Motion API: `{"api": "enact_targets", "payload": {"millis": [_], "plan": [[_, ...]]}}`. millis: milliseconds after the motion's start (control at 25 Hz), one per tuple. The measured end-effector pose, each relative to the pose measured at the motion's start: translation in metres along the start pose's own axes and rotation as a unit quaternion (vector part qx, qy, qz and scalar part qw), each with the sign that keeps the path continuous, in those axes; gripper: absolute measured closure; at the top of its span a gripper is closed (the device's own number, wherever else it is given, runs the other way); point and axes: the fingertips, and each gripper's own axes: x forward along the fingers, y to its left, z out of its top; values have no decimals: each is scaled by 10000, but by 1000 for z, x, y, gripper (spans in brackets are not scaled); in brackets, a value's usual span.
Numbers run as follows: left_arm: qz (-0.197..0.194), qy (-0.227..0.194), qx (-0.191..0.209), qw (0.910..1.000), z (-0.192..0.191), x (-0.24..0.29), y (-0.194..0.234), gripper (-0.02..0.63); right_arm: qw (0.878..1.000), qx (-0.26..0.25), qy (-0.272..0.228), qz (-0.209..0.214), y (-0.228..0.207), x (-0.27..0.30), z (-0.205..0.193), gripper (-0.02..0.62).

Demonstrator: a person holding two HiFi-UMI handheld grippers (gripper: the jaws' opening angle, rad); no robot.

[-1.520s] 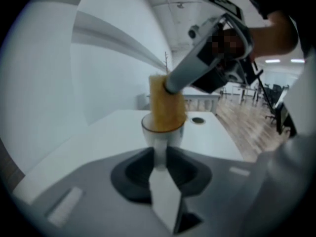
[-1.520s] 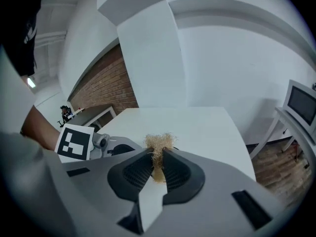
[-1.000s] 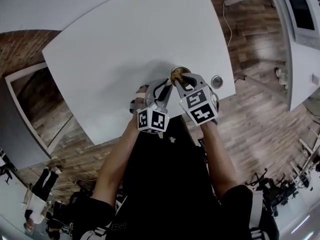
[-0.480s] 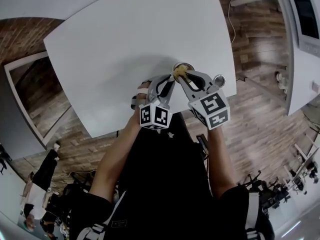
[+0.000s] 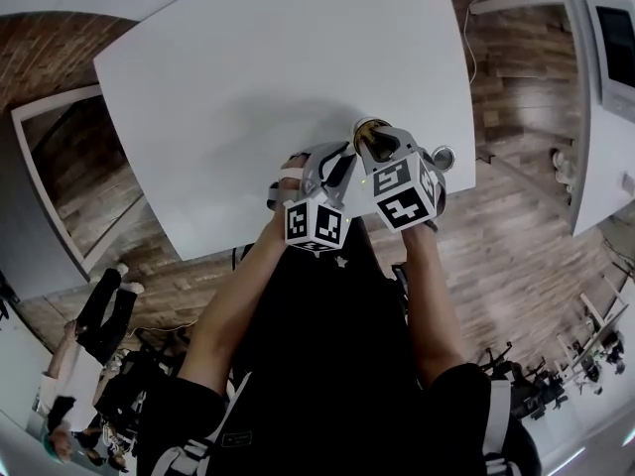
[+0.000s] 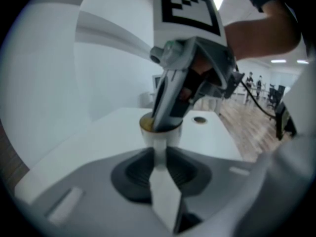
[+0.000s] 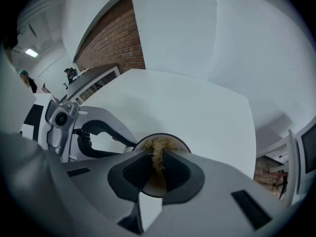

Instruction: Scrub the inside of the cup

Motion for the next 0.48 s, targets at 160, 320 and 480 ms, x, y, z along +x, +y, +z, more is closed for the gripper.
{"api": "enact_targets", "payload": {"millis": [160, 320, 480], "plan": [[51, 36, -58, 10000, -2, -1, 1, 529, 9977, -539, 77, -399, -1, -4, -1, 552], [60, 25, -91, 9999, -3, -1, 1, 529, 9928, -772, -166, -901, -5, -35, 5, 552], [76, 11, -84, 9999, -2, -2, 2, 529, 9889, -944, -206, -1127, -7, -54, 9, 552]]}}
